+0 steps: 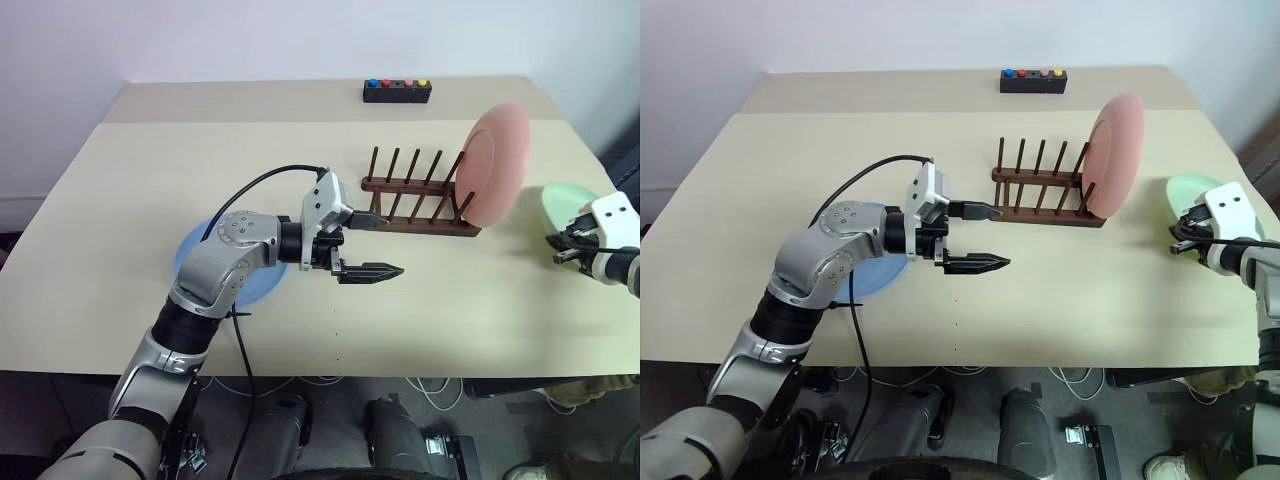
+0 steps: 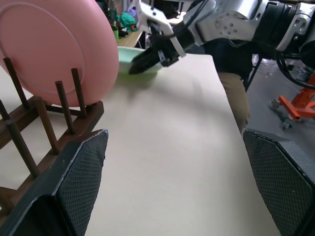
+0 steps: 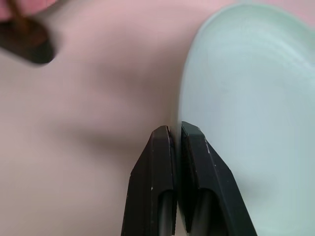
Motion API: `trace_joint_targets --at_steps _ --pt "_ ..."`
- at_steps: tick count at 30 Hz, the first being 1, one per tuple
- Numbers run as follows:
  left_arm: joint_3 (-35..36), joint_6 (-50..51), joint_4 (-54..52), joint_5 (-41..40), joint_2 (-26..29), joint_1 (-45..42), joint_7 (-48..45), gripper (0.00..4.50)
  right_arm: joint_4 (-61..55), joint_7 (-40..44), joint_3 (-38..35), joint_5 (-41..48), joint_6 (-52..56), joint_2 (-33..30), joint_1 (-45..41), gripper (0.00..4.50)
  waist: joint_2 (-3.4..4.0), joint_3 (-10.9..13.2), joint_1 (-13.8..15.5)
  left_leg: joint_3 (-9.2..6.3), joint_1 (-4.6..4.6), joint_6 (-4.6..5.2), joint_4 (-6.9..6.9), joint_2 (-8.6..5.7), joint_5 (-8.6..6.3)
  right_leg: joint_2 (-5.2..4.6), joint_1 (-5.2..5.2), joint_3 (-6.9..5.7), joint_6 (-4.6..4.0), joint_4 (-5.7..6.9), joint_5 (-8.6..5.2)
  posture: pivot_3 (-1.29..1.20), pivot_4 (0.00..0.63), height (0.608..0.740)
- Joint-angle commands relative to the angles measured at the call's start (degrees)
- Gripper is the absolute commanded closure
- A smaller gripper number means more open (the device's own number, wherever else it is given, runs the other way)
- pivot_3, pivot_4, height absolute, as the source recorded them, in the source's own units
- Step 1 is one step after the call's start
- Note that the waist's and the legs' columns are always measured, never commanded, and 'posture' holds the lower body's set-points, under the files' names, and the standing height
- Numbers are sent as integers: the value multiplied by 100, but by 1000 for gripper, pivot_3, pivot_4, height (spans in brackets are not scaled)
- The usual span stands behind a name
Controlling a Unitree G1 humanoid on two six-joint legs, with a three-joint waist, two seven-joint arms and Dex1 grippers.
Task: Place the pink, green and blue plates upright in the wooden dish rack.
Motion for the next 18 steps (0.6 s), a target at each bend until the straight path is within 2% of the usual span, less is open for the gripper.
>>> trace_joint_targets --at_steps 1,5,12,18 --pt "73 -171 -33 6 -40 -138 1 0 96 -333 -383 158 -107 51 -287 4470 1 0 -3 0 0 0 -1 0 0 0 0 0 0 0 0 0 150 740" --pt "141 -282 127 64 -92 -212 85 0 194 -840 -1119 682 -211 195 -1015 4470 14 3 -14 4 0 -1 -1 0 1 0 -2 3 0 1 0 0 150 740" --pt "180 -329 219 57 -102 -250 109 0 -270 -835 -1746 1741 358 415 -1752 4470 14 3 -13 3 0 0 -5 1 0 0 -3 3 0 -1 0 0 150 740" --pt "342 -452 336 24 -105 -277 100 0 -1262 -643 -2110 3270 1202 721 -2579 4470 21 6 -45 2 -1 0 -6 1 0 0 -6 3 0 1 0 0 150 740"
